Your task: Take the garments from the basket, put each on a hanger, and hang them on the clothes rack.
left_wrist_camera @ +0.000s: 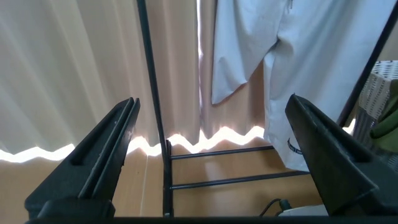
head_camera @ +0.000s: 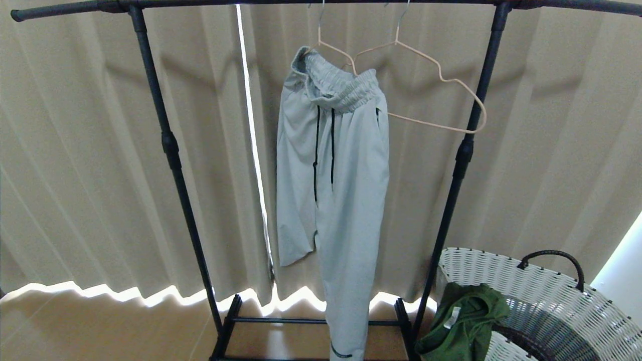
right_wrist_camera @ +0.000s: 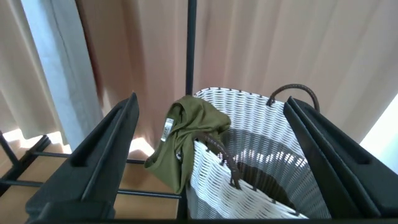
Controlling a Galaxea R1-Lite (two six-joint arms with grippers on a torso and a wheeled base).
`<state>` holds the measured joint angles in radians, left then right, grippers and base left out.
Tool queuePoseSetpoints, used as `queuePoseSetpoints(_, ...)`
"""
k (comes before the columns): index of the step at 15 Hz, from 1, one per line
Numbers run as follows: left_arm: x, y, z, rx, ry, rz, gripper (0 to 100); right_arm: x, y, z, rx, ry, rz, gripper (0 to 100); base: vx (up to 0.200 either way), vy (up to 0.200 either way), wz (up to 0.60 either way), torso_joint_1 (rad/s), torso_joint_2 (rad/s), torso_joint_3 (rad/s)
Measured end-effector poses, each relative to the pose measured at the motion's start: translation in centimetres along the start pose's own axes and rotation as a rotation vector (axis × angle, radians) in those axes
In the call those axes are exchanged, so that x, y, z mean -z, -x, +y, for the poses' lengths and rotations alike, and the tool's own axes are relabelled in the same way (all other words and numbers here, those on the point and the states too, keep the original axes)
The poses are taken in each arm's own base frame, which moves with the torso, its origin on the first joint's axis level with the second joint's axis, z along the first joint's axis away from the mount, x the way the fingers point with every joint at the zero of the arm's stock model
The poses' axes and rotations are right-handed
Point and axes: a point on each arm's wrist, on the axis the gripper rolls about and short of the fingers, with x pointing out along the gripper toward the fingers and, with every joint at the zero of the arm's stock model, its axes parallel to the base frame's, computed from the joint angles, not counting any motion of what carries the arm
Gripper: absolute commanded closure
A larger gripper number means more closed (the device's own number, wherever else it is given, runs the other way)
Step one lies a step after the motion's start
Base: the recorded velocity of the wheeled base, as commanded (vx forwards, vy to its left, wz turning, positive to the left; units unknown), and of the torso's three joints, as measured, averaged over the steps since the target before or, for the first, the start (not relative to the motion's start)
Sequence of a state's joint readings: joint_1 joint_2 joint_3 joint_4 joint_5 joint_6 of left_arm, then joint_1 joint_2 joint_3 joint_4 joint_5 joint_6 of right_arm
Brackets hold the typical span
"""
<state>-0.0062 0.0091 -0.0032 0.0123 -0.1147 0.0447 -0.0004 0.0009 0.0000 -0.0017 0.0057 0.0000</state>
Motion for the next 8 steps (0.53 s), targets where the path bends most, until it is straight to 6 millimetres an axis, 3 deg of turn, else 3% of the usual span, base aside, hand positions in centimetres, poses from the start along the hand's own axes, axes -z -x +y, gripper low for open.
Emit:
queuePoseSetpoints(1,0.00,0.00,0.00,0.000,0.001,0.000,0,0.01,0.00,0.00,-0.001,0.001,0.001,0,0.000,0.000,0.00,0.000,0.00,0.000)
queuePoseSetpoints(8,0.02,-0.01,0.00,0.001,-0.002,0.000,0,0.00,0.00,0.00,-0.002,0.005,0.000,0,0.200,0.000,0.00,0.002,0.00,0.004)
